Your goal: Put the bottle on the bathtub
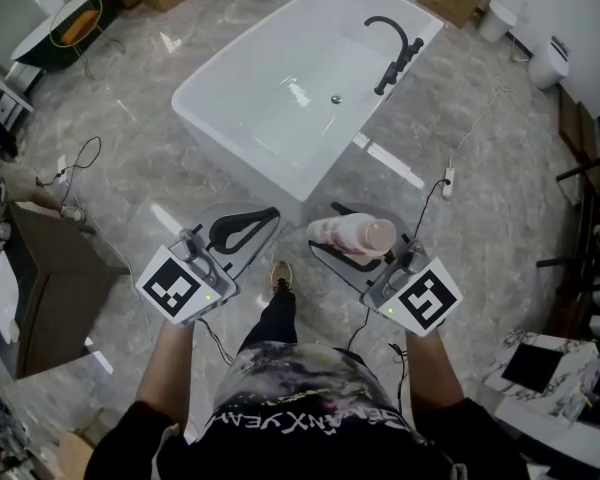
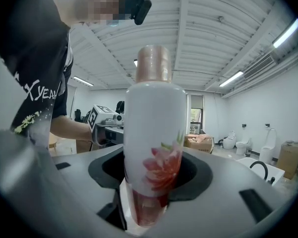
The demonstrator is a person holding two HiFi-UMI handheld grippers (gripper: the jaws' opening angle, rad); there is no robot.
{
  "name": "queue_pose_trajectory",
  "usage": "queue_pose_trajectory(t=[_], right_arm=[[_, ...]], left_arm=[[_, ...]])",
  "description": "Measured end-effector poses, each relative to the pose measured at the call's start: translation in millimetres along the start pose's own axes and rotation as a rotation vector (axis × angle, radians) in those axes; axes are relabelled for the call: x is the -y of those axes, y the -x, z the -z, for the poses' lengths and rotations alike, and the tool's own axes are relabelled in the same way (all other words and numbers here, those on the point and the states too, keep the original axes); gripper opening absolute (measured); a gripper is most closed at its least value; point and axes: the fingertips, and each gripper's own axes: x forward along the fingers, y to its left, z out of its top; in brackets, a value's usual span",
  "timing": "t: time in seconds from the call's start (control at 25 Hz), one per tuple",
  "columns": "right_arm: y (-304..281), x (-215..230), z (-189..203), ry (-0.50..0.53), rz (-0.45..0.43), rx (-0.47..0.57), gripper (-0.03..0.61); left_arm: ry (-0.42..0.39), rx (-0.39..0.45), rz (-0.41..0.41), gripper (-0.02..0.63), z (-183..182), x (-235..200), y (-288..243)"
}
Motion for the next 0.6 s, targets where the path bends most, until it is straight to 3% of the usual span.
queue_pose_trajectory(t=[0.6], right_arm=[[-73, 77, 2, -0.01, 0.045, -0.033, 0.229]], left_arm=[[0.035, 0.011, 0.037, 0.023, 7, -104, -27]])
